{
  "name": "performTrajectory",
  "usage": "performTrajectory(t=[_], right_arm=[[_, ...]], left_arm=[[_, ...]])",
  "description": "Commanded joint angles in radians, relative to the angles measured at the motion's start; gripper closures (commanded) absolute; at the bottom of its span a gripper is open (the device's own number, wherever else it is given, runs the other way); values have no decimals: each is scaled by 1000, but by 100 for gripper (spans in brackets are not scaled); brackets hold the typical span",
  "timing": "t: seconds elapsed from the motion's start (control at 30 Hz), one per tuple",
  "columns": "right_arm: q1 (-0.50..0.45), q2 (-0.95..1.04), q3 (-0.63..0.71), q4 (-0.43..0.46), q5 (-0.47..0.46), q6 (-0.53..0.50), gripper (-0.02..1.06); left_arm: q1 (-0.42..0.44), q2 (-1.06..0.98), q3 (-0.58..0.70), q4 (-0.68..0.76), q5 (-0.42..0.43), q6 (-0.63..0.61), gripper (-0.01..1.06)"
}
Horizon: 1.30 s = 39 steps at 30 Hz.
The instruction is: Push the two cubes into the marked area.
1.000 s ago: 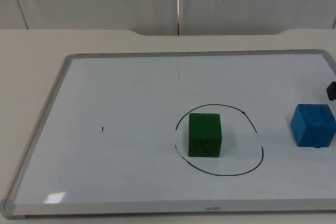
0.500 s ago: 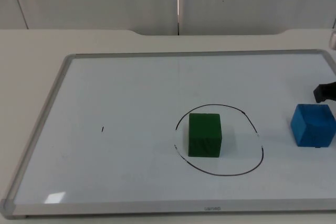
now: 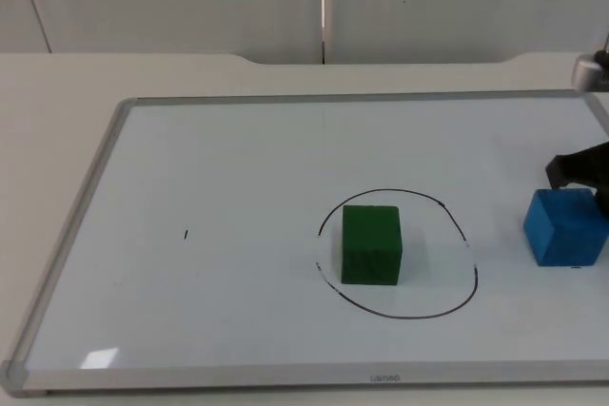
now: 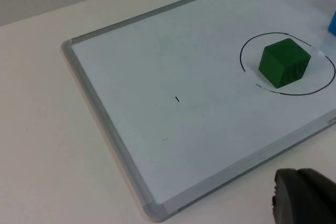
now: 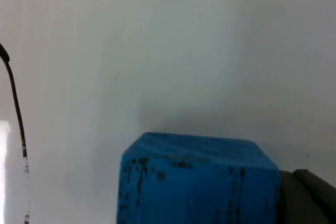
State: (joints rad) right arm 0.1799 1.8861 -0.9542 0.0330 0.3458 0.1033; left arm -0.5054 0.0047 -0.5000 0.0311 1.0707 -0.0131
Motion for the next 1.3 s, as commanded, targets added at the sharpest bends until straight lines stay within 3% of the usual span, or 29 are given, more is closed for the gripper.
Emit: performTrajectory(t=[0.0, 1.27], right_arm=[[7, -4, -5, -4, 17, 16, 104], [65, -4, -3, 83, 69, 23, 104]], left_arm=[[-3, -5, 5, -9, 4, 2, 105], [-3, -5, 5, -9, 4, 2, 105]])
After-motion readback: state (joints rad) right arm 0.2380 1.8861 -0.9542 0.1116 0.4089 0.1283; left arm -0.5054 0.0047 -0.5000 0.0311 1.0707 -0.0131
